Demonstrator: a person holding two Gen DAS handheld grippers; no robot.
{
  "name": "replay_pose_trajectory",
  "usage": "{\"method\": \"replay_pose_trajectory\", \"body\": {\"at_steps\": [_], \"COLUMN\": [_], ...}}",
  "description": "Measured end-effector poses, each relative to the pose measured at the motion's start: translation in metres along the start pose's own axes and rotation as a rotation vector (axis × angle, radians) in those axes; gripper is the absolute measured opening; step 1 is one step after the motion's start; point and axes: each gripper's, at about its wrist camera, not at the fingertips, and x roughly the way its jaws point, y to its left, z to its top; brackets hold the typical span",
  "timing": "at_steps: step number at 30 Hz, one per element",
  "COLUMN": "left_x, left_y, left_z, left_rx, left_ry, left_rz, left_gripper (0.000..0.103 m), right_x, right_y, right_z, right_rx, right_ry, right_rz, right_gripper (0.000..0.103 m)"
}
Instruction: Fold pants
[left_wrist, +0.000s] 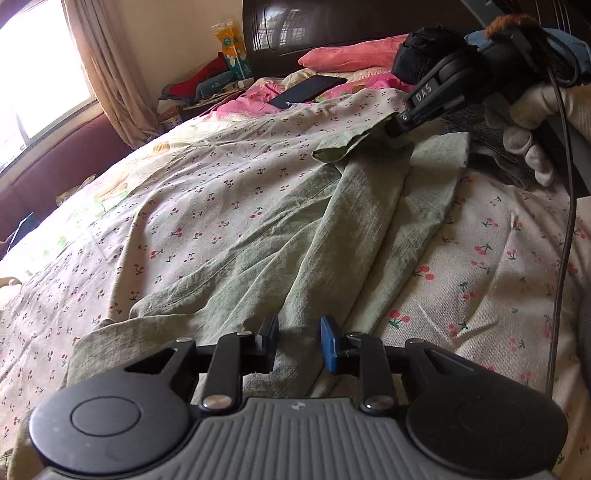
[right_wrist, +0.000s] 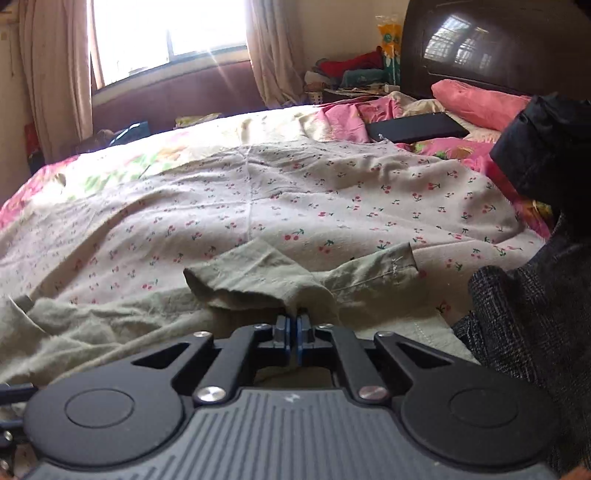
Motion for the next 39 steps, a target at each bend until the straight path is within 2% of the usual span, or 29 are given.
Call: {"method": "replay_pose_trajectory", "body": {"at_steps": [3, 6, 8, 11, 13, 16, 19, 22, 25, 28, 31, 34, 36, 38, 39], "left_x": [-0.007, -0.012, -0.01, -0.004, -0.003, -0.005, -0.005, -0.01, -0.023, -0.041, -0.054, -0.045, -0.031, -0.018, -0.016], "left_y": [0.005, 0.007, 0.003, -0.006, -0.011, -0.013, -0.009, 0.003, 0.015, 0.025, 0.026, 0.017, 0.006, -0.008, -0.015], "left_z": [0.004, 0.005, 0.002, -0.003, -0.006, -0.006, -0.003, 0.004, 0.013, 0.022, 0.023, 0.017, 0.011, 0.003, -0.001], "left_rx": [-0.015, -0.019, -0.009, 0.017, 0.046, 0.06, 0.049, -0.004, -0.011, -0.013, -0.004, 0.007, 0.034, 0.052, 0.057], "left_ry": [-0.022, -0.035, -0.025, 0.003, 0.008, 0.006, 0.0, -0.015, -0.047, -0.084, -0.131, -0.121, -0.072, -0.025, -0.009], "left_rz": [0.017, 0.028, 0.021, 0.015, 0.019, 0.007, 0.011, 0.016, 0.074, 0.121, 0.152, 0.132, 0.104, 0.055, 0.026], "left_gripper": [0.04, 0.04, 0.04, 0.04, 0.04, 0.04, 0.04, 0.04, 0.04, 0.04, 0.042, 0.046, 0.046, 0.046, 0.046], "right_x": [-0.033, -0.061, -0.061, -0.034, -0.024, -0.023, -0.024, -0.023, -0.024, -0.044, -0.074, -0.082, -0.063, -0.033, -0.023], "right_y": [-0.026, -0.054, -0.077, -0.1, -0.109, -0.112, -0.107, -0.092, -0.066, -0.035, -0.028, -0.048, -0.072, -0.103, -0.115], "right_z": [0.031, 0.042, 0.035, 0.004, -0.016, -0.028, -0.017, 0.019, 0.06, 0.1, 0.105, 0.078, 0.046, 0.008, -0.008], "right_rx": [0.209, 0.36, 0.443, 0.529, 0.591, 0.633, 0.635, 0.654, 0.634, 0.592, 0.563, 0.595, 0.627, 0.675, 0.712], "right_ry": [-0.086, -0.169, -0.134, 0.033, 0.084, 0.082, 0.057, -0.002, -0.071, -0.177, -0.268, -0.286, -0.224, -0.09, -0.029], "right_rz": [0.13, 0.159, 0.137, 0.047, 0.03, 0.047, 0.102, 0.203, 0.33, 0.494, 0.547, 0.489, 0.329, 0.133, 0.085], "right_gripper": [0.003, 0.003, 0.003, 0.003, 0.003, 0.003, 0.003, 0.003, 0.003, 0.003, 0.003, 0.003, 0.003, 0.003, 0.003]}}
